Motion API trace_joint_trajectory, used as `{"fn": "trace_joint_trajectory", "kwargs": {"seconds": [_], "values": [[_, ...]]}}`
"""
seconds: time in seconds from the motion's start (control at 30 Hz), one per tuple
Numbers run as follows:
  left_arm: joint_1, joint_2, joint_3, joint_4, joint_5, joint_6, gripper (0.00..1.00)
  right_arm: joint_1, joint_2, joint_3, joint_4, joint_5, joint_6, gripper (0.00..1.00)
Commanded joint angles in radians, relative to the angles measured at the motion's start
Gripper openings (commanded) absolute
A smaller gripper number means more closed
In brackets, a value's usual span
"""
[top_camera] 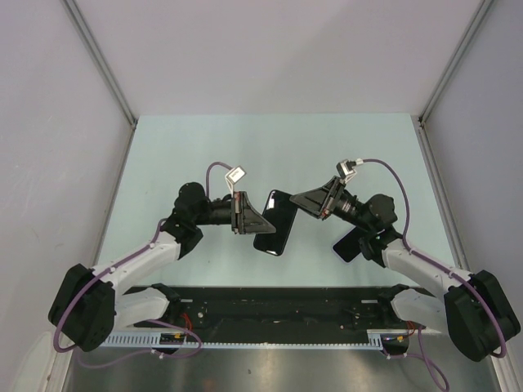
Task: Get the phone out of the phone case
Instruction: Pick up the phone at the center of the board.
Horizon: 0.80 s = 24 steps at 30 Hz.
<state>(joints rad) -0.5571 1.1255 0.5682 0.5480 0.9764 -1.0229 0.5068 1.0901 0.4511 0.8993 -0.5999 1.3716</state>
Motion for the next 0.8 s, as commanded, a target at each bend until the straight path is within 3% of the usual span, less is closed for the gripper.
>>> {"fn": "trace_joint_trajectory", "kwargs": {"seconds": [0.0, 0.07, 0.17, 0.2, 0.27, 0.3, 0.37, 0.5, 0.63, 0.77], "values": [[0.023, -0.007, 0.024, 0.105, -0.033, -0.02, 0.0, 0.012, 0.004, 0.005, 0.076, -0.041, 0.027, 0.25], [0.025, -0.007, 0.025, 0.109, -0.03, -0.02, 0.0, 0.01, 0.001, 0.0, 0.079, -0.035, 0.032, 0.2], [0.026, -0.009, 0.025, 0.11, -0.025, -0.016, 0.0, 0.001, 0.002, -0.015, 0.096, -0.017, 0.058, 0.0], [0.028, -0.012, 0.024, 0.109, -0.024, -0.011, 0.0, -0.005, 0.005, -0.025, 0.116, -0.008, 0.075, 0.0], [0.031, -0.015, 0.018, 0.112, -0.021, -0.003, 0.0, 0.002, 0.043, -0.063, 0.328, 0.05, 0.19, 0.0], [0.033, -0.015, 0.013, 0.119, -0.021, 0.0, 0.0, 0.015, 0.069, -0.095, 0.528, 0.078, 0.245, 0.0], [0.033, -0.013, 0.001, 0.167, -0.027, 0.004, 0.0, 0.05, 0.19, -0.101, 0.685, 0.153, 0.386, 0.0], [0.033, 0.02, 0.004, 0.251, -0.021, 0.001, 0.0, 0.128, 0.244, -0.083, 0.702, 0.29, 0.42, 0.0], [0.033, 0.008, -0.04, 0.404, -0.085, -0.04, 0.0, 0.151, 0.225, -0.028, 0.702, 0.342, 0.394, 0.0], [0.033, -0.039, -0.076, 0.431, -0.139, -0.003, 0.0, 0.151, 0.209, 0.015, 0.702, 0.384, 0.437, 0.0]]}}
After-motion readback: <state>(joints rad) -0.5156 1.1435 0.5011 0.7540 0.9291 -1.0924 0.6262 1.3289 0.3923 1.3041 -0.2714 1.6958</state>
